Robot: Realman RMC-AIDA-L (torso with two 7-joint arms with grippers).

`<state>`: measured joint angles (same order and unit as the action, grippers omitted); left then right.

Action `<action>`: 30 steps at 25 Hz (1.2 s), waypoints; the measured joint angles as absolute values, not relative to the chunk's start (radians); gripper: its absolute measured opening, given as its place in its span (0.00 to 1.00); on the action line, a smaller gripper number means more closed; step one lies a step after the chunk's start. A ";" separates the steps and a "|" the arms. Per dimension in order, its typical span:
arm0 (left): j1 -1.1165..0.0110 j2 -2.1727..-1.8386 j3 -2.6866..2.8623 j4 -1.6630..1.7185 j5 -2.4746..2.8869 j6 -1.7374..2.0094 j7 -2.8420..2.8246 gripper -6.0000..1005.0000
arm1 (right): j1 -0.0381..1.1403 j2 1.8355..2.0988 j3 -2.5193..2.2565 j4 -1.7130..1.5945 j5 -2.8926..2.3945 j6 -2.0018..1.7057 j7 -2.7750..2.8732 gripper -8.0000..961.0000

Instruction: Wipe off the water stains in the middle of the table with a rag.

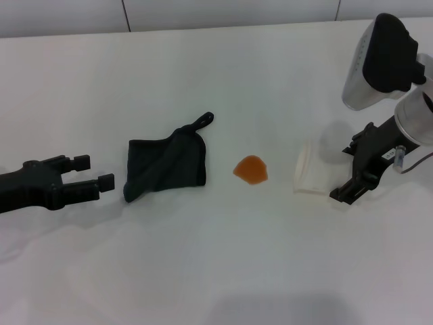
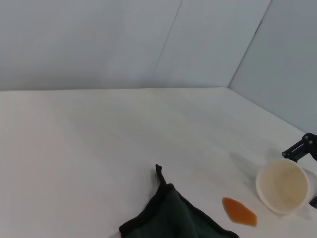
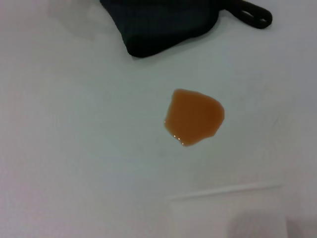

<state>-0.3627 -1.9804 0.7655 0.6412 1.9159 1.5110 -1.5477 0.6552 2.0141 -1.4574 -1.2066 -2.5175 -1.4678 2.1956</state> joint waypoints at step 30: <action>-0.362 -1.980 0.765 0.641 1.916 1.509 -1.548 0.81 | 0.655 2.016 -1.464 -1.228 -2.514 -1.454 2.202 0.75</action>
